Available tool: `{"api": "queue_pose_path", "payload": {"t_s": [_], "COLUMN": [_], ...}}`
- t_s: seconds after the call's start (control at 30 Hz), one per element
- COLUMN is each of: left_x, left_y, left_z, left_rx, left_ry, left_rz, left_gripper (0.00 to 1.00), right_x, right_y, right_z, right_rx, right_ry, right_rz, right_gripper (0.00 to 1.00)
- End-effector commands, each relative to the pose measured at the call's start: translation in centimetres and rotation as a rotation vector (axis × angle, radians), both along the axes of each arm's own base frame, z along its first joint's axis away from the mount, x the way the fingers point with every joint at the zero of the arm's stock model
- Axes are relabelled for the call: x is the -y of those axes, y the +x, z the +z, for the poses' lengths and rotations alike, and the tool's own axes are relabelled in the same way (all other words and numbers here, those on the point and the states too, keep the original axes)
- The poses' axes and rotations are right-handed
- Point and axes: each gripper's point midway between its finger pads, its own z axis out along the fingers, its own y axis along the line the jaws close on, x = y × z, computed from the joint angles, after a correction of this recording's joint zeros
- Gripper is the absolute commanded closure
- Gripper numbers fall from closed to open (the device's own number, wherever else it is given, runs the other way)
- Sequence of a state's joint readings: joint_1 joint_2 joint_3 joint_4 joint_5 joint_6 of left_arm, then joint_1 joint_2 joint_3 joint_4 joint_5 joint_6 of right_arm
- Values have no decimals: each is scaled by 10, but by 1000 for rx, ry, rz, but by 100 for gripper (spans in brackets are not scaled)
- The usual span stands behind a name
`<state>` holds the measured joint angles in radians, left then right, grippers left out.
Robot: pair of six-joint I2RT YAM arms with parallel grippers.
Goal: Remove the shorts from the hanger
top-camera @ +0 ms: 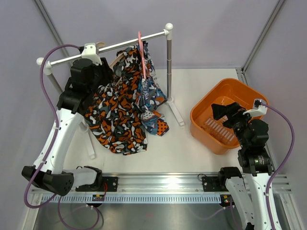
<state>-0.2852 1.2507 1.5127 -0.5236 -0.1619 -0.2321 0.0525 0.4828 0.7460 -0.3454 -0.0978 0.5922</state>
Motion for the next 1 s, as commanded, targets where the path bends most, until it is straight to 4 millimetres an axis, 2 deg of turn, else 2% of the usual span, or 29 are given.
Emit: {"api": "queue_pose_path", "payload": {"t_s": [0.0,0.03,0.07,0.2,0.33,0.37,0.4,0.47,0.5,0.6,0.83,0.97], "left_x": [-10,-11,-12,-23,-32,-35,-34,-32,-30,-27,-19,-24], "left_y": [-8,-11,-14,-26,-42,-54,-55,-63,-70,-83,-98,-95], "left_z": [50,56,63,78,69,73,57,54,46,48,23,-2], "left_rx": [151,165,178,180,146,168,144,169,171,216,152,93], "left_ry": [-8,-11,-15,-15,1,-4,7,5,16,16,42,57], "left_rz": [38,38,41,89,127,129,118,90,60,14,-65,-28], "left_gripper": [90,98,100,100,100,100,100,100,100,100,100,100], "right_x": [1,1,0,-1,-15,-18,-21,-29,-31,-34,-43,-44], "right_y": [2,2,2,4,8,9,9,9,8,8,9,10], "right_z": [12,12,11,10,5,4,4,5,4,6,4,2], "right_rx": [39,38,37,18,-22,-23,-21,-10,-10,-6,-27,-34], "right_ry": [-20,-22,-27,-52,-90,-104,-109,-107,-105,-107,-117,-115], "right_rz": [-5,-5,2,15,113,134,156,202,214,237,299,305], "right_gripper": [0,1,1,0,1,0,1,1,0,0,1,1]}}
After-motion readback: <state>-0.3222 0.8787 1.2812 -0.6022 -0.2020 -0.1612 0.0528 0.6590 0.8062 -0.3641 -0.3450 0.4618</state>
